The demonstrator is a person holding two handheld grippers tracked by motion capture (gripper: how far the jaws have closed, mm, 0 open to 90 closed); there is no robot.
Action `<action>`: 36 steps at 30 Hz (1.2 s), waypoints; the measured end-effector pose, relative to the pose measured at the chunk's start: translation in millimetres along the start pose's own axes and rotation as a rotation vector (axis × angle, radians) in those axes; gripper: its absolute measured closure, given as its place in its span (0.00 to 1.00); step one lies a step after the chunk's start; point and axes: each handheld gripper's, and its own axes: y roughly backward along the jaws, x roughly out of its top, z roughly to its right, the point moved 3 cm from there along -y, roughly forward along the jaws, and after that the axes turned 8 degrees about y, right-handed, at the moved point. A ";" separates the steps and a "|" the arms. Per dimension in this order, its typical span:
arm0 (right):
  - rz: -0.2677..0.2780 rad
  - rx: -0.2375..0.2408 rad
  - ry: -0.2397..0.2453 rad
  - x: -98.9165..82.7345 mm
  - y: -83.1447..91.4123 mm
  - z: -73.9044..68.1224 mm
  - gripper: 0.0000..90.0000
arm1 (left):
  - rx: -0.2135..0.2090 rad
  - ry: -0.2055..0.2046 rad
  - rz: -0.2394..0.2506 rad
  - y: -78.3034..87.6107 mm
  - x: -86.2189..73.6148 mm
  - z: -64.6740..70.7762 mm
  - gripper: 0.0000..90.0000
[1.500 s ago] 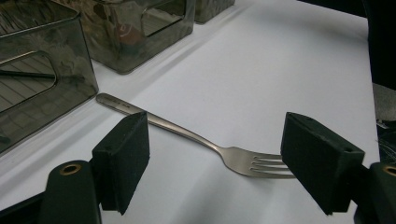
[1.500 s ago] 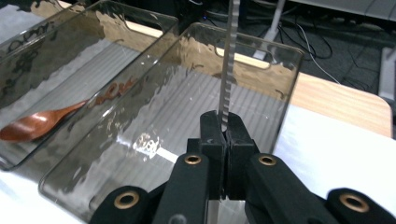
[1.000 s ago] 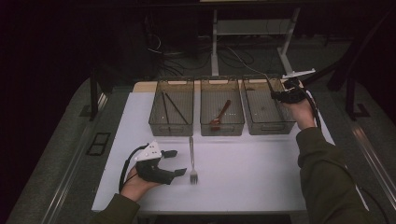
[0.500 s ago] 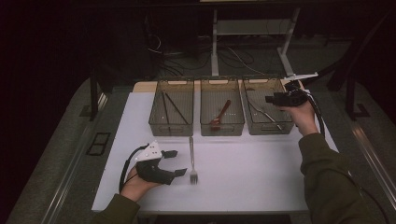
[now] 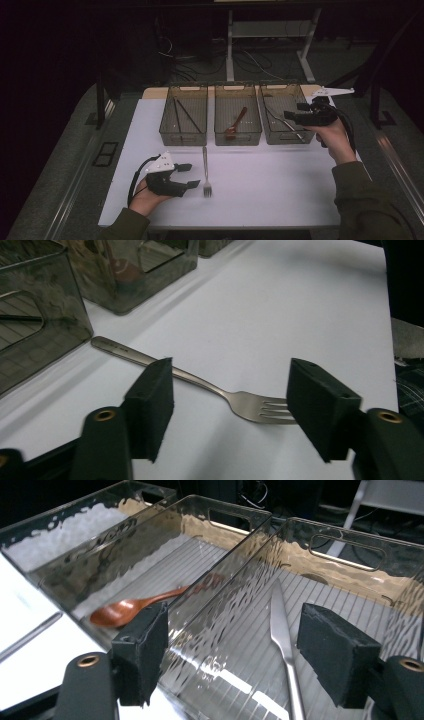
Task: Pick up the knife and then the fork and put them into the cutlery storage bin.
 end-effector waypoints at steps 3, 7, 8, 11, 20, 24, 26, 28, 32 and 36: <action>0.023 -0.014 0.027 -6.1 8.1 -12.8 0.28 | 0.005 -0.001 -0.010 0.7 0.7 1.6 0.51; 0.057 0.012 0.032 -16.7 17.9 -30.3 0.25 | 0.018 0.020 -0.022 1.8 2.4 0.7 0.69; 0.059 0.017 0.036 -20.1 20.0 -35.1 0.24 | 0.019 0.027 -0.023 1.7 2.5 0.2 0.73; 0.065 0.026 0.033 -30.3 24.9 -48.2 0.22 | 0.013 0.043 -0.041 -0.3 2.7 -0.9 0.87; 0.073 0.065 0.037 -69.8 32.4 -78.1 0.20 | -0.003 0.014 -0.147 -14.1 -1.0 1.8 0.99; 0.073 0.070 0.033 -85.2 33.3 -86.7 0.20 | -0.021 0.004 -0.180 -19.5 -5.1 5.0 0.99; 0.075 0.066 0.022 -91.9 33.8 -90.1 0.20 | -0.037 0.010 -0.195 -21.7 -8.3 6.6 0.99; 0.074 0.064 0.024 -98.1 33.7 -93.2 0.20 | -0.048 0.011 -0.214 -23.8 -11.3 8.8 0.99; 0.067 0.083 0.011 -109.2 35.5 -99.2 0.20 | -0.068 0.001 -0.237 -27.3 -14.2 12.7 0.99; 0.054 0.100 0.010 -116.5 38.1 -102.7 0.20 | -0.080 -0.003 -0.260 -30.3 -16.0 14.2 0.99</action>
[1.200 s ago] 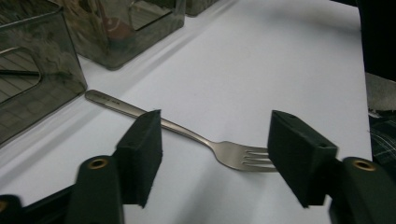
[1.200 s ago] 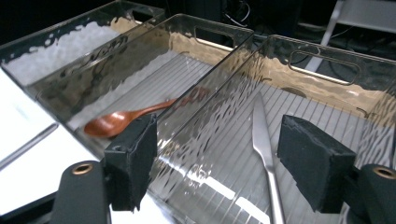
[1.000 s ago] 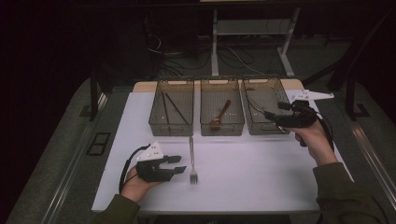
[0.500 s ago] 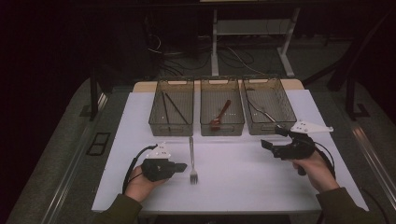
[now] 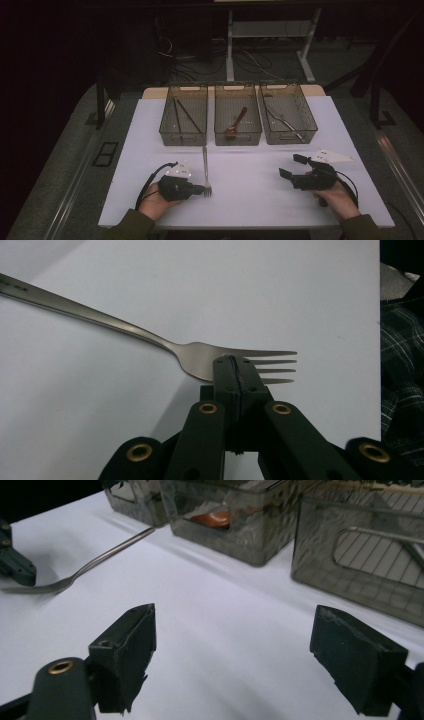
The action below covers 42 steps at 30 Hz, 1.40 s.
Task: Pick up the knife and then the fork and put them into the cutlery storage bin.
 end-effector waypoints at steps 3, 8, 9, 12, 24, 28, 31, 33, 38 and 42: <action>-0.010 0.000 0.013 -2.5 2.4 -1.8 0.20 | -0.010 -0.004 -0.012 -1.9 -0.2 0.9 0.99; -0.009 -0.005 0.013 -2.8 3.7 -1.1 0.20 | -0.020 -0.010 -0.013 -5.3 1.9 2.9 0.99; -0.010 -0.006 0.016 -2.8 3.6 -1.1 0.20 | -0.023 -0.016 -0.018 -6.3 2.8 3.8 0.99; -0.015 -0.002 0.022 -2.9 2.7 -2.2 0.20 | -0.028 -0.038 -0.021 -11.6 6.9 6.5 0.99; -0.024 -0.002 0.029 -3.7 1.8 -1.1 0.20 | -0.043 -0.097 -0.014 -44.4 36.1 14.6 0.99; -0.023 -0.003 0.033 -3.6 2.4 -0.9 0.20 | -0.041 -0.105 -0.009 -55.7 47.0 14.4 0.99; -0.020 -0.005 0.031 -3.8 2.3 -0.5 0.20 | -0.033 -0.134 -0.014 -63.1 55.9 11.5 0.99; -0.019 -0.004 0.028 -3.7 2.5 -0.3 0.20 | -0.030 -0.140 -0.013 -68.8 61.7 10.9 0.99; -0.020 -0.007 0.025 -3.8 3.5 0.3 0.20 | -0.018 -0.136 -0.016 -84.1 73.5 10.4 0.99; -0.018 -0.010 0.028 -4.0 4.4 1.1 0.20 | -0.015 -0.130 -0.011 -90.2 78.9 7.5 0.99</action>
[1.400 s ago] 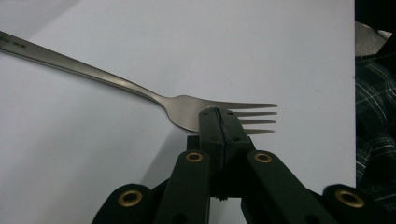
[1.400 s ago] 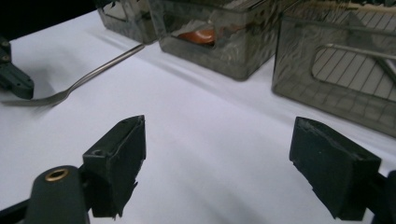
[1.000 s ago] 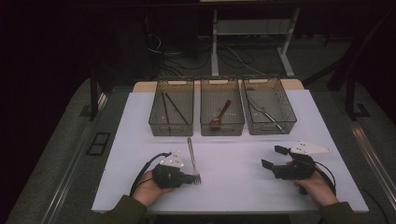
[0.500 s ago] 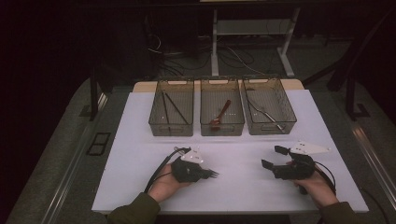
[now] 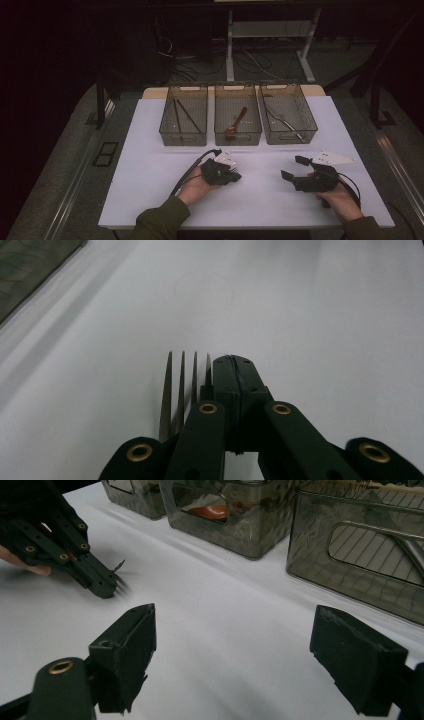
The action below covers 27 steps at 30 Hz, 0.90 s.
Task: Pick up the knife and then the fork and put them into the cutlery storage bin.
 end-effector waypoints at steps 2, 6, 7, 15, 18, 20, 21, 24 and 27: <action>0.000 0.000 0.000 -0.2 0.3 0.0 0.20 | 0.001 0.007 0.011 2.5 1.8 0.0 0.99; 0.002 0.000 -0.002 -0.1 0.8 0.1 0.20 | 0.011 0.020 0.050 23.6 4.2 -2.7 0.98; 0.003 0.000 -0.003 0.0 1.0 0.0 0.20 | 0.014 0.035 0.062 30.4 3.8 -4.3 0.95; -0.002 0.001 -0.002 -0.3 0.8 0.1 0.20 | 0.074 0.074 0.088 76.1 -27.8 -19.0 0.80; -0.002 0.002 0.001 -0.4 0.6 0.0 0.20 | 0.077 0.088 0.072 81.4 -43.2 -18.6 0.78; -0.004 0.003 0.001 -0.5 0.1 0.1 0.20 | 0.079 0.087 0.055 80.4 -48.9 -17.5 0.78; -0.006 0.003 0.002 -0.5 -0.1 -0.1 0.20 | 0.082 0.080 0.047 78.9 -50.3 -17.1 0.78; -0.002 0.005 0.004 0.0 -0.2 -0.9 0.20 | 0.078 0.079 0.028 72.4 -51.9 -17.3 0.80; -0.010 0.006 0.008 -0.5 -0.1 -0.6 0.20 | 0.075 0.068 0.003 68.5 -53.5 -19.0 0.81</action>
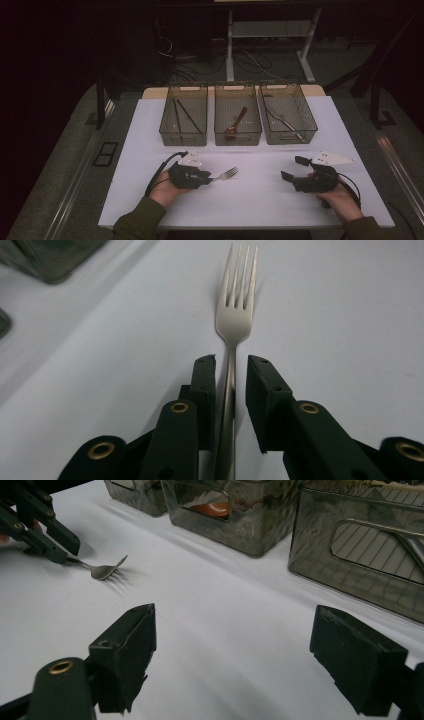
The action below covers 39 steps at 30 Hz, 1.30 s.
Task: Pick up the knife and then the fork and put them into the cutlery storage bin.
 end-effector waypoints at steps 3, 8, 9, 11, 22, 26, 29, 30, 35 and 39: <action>0.002 -0.001 -0.001 -0.1 0.1 0.4 0.20 | 0.007 0.000 -0.001 -1.3 -0.2 -0.2 0.84; 0.003 -0.002 0.000 0.1 0.2 0.0 0.20 | 0.006 -0.009 -0.010 -5.6 -0.9 0.1 0.88; 0.003 0.000 0.000 0.1 0.2 -0.2 0.20 | 0.009 -0.015 -0.010 -5.7 -1.0 0.0 0.88; 0.000 -0.001 0.002 0.1 -0.2 -0.4 0.20 | 0.013 -0.020 -0.012 -6.2 -0.8 0.4 0.89; -0.003 -0.007 0.004 0.0 0.0 0.1 0.20 | 0.016 -0.005 -0.033 -6.1 1.5 1.1 0.94; -0.012 -0.002 -0.008 0.3 0.0 0.2 0.20 | 0.025 0.001 -0.019 -3.5 3.7 2.5 0.94; -0.022 -0.007 -0.006 2.7 0.8 0.7 0.20 | 0.032 0.005 0.024 4.1 9.8 4.0 0.94; -0.026 -0.004 -0.008 3.9 1.6 0.6 0.20 | 0.033 0.004 0.044 6.6 12.1 4.6 0.94; -0.037 0.040 -0.008 12.6 3.2 -4.5 0.17 | 0.037 0.000 0.106 18.2 21.4 8.3 0.94; -0.039 0.074 0.010 23.8 1.3 -13.3 0.14 | 0.043 -0.006 0.150 24.8 29.0 11.8 0.94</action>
